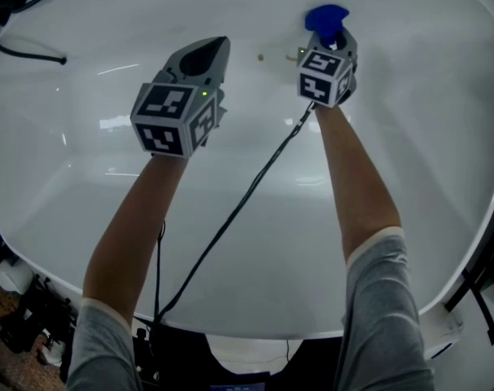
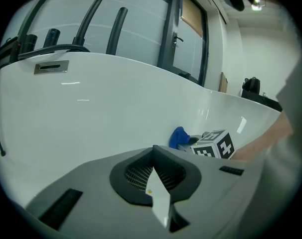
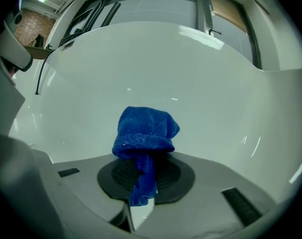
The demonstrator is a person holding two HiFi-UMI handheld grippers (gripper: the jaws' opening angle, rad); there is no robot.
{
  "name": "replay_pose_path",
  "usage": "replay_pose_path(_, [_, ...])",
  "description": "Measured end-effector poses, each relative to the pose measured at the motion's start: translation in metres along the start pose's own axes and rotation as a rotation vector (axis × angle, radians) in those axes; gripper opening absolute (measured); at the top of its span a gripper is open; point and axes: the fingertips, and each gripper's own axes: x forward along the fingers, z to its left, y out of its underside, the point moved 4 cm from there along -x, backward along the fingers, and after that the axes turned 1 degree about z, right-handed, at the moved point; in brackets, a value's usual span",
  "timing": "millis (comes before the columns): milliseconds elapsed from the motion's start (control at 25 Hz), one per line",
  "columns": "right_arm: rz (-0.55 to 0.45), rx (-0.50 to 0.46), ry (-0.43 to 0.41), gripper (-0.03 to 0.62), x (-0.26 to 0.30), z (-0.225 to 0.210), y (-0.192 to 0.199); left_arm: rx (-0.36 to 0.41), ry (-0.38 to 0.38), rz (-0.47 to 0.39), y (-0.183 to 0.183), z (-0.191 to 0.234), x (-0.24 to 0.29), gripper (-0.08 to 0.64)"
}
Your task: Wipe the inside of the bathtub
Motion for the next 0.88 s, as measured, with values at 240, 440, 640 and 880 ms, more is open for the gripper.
replay_pose_path(240, [-0.031, -0.062, -0.12, 0.054, 0.005, 0.073, -0.002, 0.004, -0.018, 0.017, 0.014, 0.016, 0.002, 0.005])
replay_pose_path(440, [-0.033, -0.066, -0.225, 0.055, 0.009, 0.142, -0.007, 0.002, -0.032, 0.017, 0.021, 0.029, 0.003, 0.005])
replay_pose_path(640, [-0.051, -0.101, -0.281, 0.057, 0.011, 0.151, -0.005, -0.024, -0.056, 0.019, 0.031, 0.037, 0.003, 0.005])
replay_pose_path(880, [0.025, -0.075, -0.207, 0.057, 0.016, 0.083, 0.035, -0.039, -0.048, 0.028, 0.042, 0.021, 0.01, 0.005])
